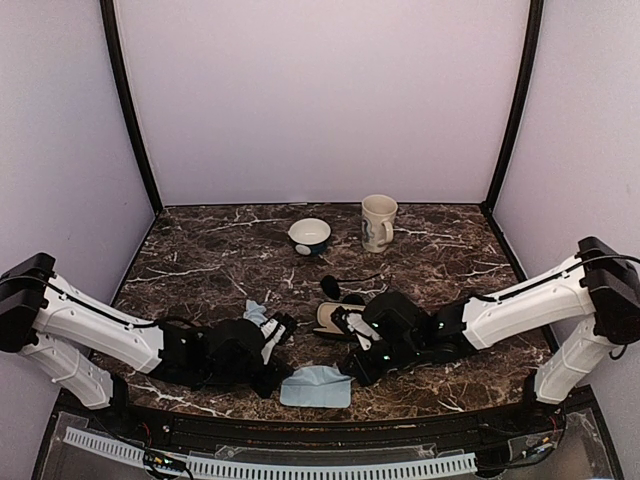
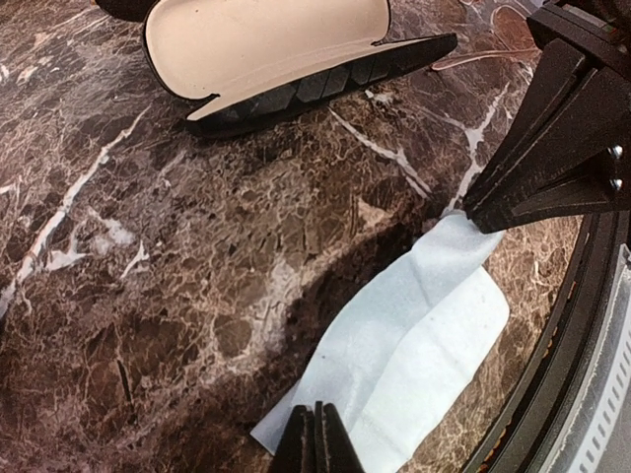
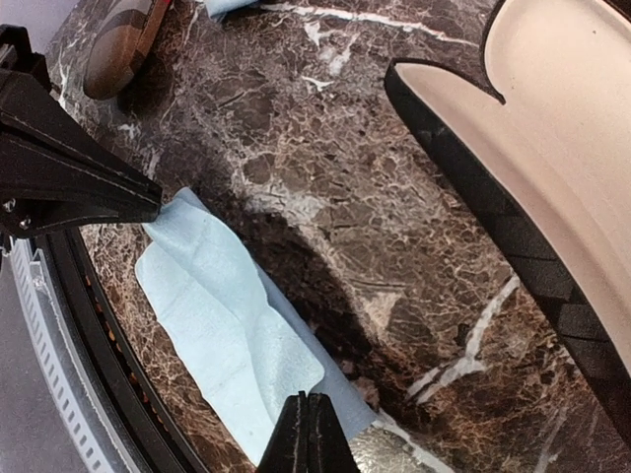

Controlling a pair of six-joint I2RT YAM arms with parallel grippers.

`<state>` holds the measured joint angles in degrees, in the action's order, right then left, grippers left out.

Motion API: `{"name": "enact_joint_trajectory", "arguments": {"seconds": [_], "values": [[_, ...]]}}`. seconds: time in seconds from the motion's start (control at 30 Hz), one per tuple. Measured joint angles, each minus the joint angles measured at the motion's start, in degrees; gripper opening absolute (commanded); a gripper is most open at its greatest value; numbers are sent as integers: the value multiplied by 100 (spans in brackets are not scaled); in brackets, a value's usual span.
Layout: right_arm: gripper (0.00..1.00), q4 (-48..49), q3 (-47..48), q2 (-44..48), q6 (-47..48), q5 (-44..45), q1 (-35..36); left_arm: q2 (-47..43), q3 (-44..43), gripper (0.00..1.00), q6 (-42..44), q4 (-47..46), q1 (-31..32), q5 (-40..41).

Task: Organize the sunglasses
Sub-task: Fold the glasses cleaning cloth at the corner of the board.

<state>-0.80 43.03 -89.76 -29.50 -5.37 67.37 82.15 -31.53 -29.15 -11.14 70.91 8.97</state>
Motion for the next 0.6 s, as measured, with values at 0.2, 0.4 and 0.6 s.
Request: {"name": "enact_joint_trajectory", "arguments": {"seconds": [0.2, 0.4, 0.6], "values": [[3, 39, -111, 2, -50, -4, 70, 0, 0, 0, -22, 81, 55, 24], [4, 120, -127, 0, -101, -13, 168, 24, 11, 0, -24, 122, 85, 50], [5, 173, -201, 0, -140, -20, 240, 76, 42, 0, -24, 138, 133, 48]]}}
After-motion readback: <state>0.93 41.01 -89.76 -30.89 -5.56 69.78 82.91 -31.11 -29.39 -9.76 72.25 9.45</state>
